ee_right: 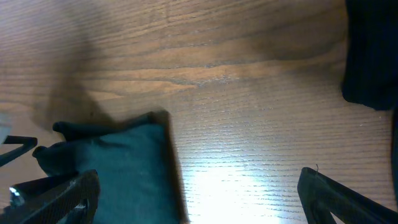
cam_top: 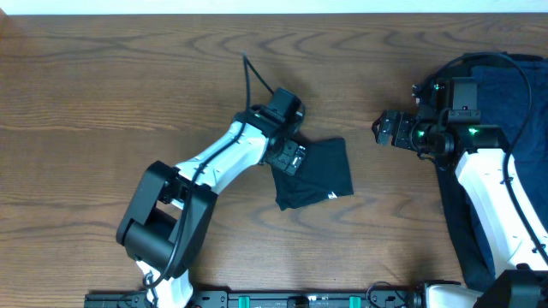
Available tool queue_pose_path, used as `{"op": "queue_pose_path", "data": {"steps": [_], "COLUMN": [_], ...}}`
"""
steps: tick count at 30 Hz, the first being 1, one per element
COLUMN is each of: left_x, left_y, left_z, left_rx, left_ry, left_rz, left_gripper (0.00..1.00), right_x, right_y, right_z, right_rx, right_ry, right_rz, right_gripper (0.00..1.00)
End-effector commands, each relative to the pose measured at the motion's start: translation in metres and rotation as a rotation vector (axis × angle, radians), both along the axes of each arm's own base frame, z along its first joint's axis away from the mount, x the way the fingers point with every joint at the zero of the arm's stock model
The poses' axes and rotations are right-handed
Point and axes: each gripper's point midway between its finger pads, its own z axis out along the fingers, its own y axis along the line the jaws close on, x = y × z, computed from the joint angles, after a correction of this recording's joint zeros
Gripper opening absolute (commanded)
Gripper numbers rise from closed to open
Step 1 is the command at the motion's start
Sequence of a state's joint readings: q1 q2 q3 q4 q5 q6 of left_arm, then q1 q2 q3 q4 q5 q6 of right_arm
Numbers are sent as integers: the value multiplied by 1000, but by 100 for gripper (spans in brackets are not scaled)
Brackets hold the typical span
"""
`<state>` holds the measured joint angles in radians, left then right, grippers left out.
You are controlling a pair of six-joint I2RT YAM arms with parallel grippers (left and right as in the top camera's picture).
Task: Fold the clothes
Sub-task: 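Grasp the folded green square with the left gripper, then carry the folded square to the upper-left table corner with the left gripper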
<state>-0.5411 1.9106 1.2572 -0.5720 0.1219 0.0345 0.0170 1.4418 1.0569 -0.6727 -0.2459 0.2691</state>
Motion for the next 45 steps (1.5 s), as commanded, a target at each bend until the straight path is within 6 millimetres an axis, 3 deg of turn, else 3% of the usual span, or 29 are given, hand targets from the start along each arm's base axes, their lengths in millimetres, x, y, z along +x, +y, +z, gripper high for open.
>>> {"op": "queue_pose_path", "data": {"steps": [1,5,9,17,27,29,36,38,40,45], "left_x": [0,-5,-6,8,-9,-13,-16,-17,-18,-14], "left_y": [-21,-31,-32,-13,-27,-31,-33,-33,-32,-30], "left_z": [26,33,31,0,-24,-28,-29,-29,-29,-26], "left_rx": [-192,-301,-297,-164,-150,-144,-142,-140,-137,-128], "left_ry": [41,80,74,46,112,122,126,129,134,118], "left_rz": [-40,-106,-128,-54,-89,-102,-109,-108,-108,-101], "left_gripper": [98,98,98,98,98,89,22,11,6,6], "right_x": [1,1,1,1,1,1,1,1,1,1], "right_y": [-2,-2,-2,-2,-2,-2,-2,-2,-2,-2], "right_z": [1,1,1,1,1,1,1,1,1,1], "right_rx": [-10,-10,-10,-10,-10,-10,-10,-10,-10,-10], "right_ry": [-6,-6,-6,-6,-6,-6,-6,-6,-6,-6], "right_rz": [1,1,1,1,1,1,1,1,1,1], "right_gripper": [99,99,99,99,99,99,99,99,99,99]}}
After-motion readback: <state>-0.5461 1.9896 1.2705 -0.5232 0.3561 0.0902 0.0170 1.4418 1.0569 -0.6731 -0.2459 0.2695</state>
